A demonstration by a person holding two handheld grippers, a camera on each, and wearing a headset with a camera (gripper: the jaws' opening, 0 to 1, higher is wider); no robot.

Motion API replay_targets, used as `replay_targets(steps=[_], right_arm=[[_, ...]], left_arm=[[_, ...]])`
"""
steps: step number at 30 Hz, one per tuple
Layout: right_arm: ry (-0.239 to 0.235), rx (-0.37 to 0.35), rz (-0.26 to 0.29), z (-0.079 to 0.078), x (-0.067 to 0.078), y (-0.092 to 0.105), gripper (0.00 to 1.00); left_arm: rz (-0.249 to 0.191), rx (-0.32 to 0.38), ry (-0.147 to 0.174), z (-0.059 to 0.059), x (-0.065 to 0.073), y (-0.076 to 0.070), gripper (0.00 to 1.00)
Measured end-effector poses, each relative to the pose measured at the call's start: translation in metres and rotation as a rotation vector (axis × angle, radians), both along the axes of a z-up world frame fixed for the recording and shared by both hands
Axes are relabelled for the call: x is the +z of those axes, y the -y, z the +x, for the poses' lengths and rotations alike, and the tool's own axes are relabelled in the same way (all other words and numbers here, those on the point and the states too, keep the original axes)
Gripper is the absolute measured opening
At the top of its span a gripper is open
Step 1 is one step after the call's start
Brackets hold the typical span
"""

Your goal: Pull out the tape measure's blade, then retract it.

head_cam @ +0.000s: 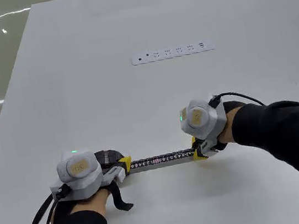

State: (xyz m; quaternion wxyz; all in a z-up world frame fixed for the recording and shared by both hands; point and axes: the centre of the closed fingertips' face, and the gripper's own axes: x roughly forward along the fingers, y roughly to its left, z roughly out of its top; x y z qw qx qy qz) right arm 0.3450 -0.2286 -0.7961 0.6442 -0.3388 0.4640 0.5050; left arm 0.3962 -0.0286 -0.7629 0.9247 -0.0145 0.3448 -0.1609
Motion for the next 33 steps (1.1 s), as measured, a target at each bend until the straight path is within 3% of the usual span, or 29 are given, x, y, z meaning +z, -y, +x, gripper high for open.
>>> replay_targets(steps=[8,18,33], right_arm=[[-0.014,-0.019,-0.005,0.0003,0.0001,-0.002,0.09],[0.004,0.008,-0.009,0.0016,-0.0001,-0.005,0.09],[0.001,0.017,-0.023,0.003,0.0,-0.0097,0.09]], left_arm=[[-0.001,0.001,0.001,0.0003,0.0001,0.0004,0.58],[0.004,0.004,0.01,0.0001,0.0002,0.0004,0.58],[0.001,0.003,-0.001,0.0001,-0.0002,0.0007,0.58]])
